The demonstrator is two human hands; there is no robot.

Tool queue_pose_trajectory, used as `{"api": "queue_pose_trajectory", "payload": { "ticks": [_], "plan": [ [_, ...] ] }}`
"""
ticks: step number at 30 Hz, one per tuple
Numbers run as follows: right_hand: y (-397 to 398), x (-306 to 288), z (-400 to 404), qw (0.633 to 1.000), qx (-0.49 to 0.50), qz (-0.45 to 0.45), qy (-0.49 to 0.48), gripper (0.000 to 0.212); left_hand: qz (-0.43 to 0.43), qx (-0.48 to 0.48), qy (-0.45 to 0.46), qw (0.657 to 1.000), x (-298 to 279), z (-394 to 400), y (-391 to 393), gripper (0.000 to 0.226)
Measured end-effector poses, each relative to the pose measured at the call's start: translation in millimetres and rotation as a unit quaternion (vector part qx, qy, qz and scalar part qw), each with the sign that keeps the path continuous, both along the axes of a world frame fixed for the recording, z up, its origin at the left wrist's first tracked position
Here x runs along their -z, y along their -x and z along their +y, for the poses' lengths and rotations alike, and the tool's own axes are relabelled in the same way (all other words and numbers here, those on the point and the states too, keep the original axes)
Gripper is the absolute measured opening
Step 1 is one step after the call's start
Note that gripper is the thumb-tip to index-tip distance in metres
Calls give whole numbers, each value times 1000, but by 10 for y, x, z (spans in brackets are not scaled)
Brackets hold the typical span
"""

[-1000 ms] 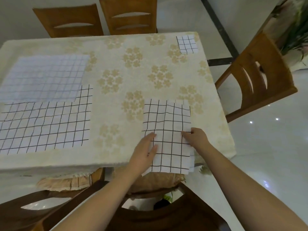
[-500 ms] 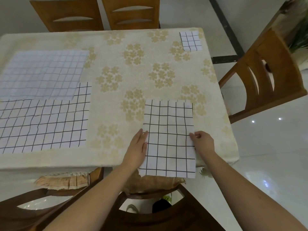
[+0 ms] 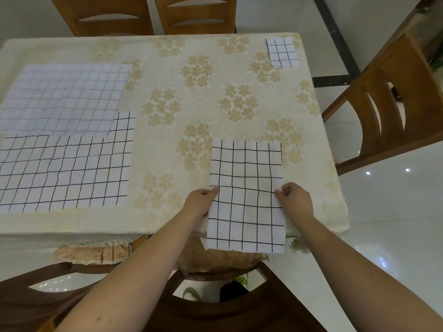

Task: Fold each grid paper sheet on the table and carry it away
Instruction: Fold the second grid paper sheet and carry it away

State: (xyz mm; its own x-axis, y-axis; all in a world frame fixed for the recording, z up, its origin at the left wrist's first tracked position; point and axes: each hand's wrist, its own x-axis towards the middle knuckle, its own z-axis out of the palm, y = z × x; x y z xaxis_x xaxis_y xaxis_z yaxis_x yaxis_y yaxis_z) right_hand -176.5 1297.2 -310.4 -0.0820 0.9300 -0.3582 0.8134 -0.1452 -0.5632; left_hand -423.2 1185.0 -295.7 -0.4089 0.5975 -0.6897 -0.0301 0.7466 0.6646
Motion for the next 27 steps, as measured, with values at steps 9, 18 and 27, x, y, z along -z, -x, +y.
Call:
{"api": "queue_pose_trajectory", "payload": {
  "ticks": [9, 18, 27],
  "plan": [
    [-19, 7, 19, 1000, 17, 2, 10, 15, -72, -61, -1, 996, 19, -23, 33, 11],
    [-91, 47, -43, 999, 46, 15, -16, 20, -101, -65, 4, 993, 22, -137, 98, 17],
    [-149, 62, -99, 999, 13, 19, -38, 19, -50, -83, -3, 995, 48, -8, 67, 16]
  ]
}}
